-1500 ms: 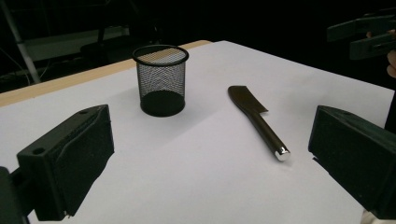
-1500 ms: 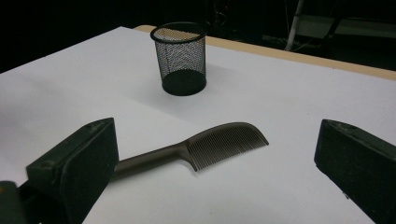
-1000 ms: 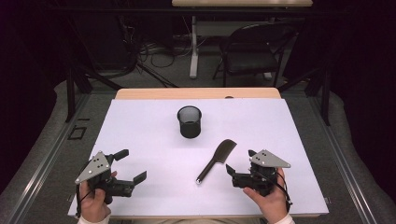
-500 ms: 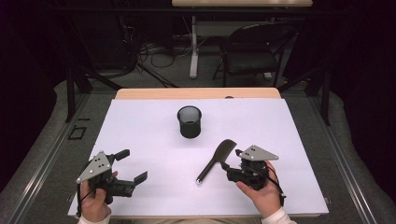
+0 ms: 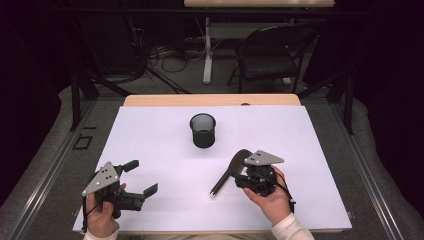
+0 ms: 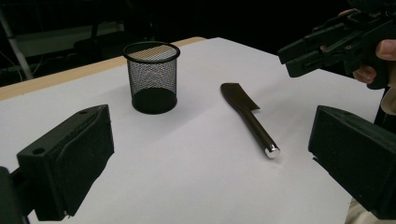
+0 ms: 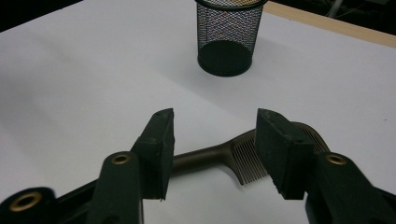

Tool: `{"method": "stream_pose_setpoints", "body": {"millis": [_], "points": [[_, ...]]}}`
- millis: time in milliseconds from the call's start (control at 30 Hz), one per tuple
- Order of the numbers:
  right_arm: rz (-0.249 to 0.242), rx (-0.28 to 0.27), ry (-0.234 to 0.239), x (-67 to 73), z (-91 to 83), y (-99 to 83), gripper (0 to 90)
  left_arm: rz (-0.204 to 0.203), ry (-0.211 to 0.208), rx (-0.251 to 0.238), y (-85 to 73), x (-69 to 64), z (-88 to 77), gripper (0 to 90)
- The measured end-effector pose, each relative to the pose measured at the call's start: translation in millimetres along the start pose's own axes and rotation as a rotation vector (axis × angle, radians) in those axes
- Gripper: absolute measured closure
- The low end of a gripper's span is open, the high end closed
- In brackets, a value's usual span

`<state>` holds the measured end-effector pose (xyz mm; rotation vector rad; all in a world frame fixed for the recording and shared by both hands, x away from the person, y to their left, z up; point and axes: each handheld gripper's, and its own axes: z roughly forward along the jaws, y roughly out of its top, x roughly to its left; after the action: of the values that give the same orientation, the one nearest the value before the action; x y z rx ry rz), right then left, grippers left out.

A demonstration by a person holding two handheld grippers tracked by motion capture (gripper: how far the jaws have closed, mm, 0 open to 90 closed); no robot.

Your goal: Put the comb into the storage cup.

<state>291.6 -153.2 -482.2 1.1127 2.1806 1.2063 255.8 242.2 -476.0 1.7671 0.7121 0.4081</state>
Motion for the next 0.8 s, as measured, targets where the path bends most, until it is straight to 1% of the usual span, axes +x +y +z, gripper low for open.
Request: {"method": "stream_pose_setpoints", "body": {"millis": [267, 400, 467, 533, 633, 800], "points": [[-0.008, 0.01, 0.006, 4.0, 10.1, 4.4, 51.0, -0.002, 0.003, 0.001, -0.4, 0.4, -0.1, 0.4], [-0.003, 0.021, 0.03, 5.8, 15.0, 5.7, 52.0, -0.002, 0.004, 0.001, -0.6, 0.6, -0.5, 0.4], [-0.011, 0.027, 0.035, 7.0, 17.2, 6.3, 51.9, -0.003, 0.003, -0.001, -0.7, 0.9, -0.5, 0.3], [0.0, 0.034, 0.03, 8.3, 19.1, 6.5, 51.9, -0.004, 0.006, 0.0, -0.6, 0.9, -0.6, 0.3], [0.004, 0.045, 0.034, 9.7, 22.4, 7.4, 52.9, -0.003, 0.003, 0.0, -0.6, 1.1, -0.3, 0.3], [0.006, 0.067, 0.053, 12.7, 29.5, 7.0, 55.1, -0.004, 0.002, 0.001, -0.8, 1.2, -0.2, 0.4]]}}
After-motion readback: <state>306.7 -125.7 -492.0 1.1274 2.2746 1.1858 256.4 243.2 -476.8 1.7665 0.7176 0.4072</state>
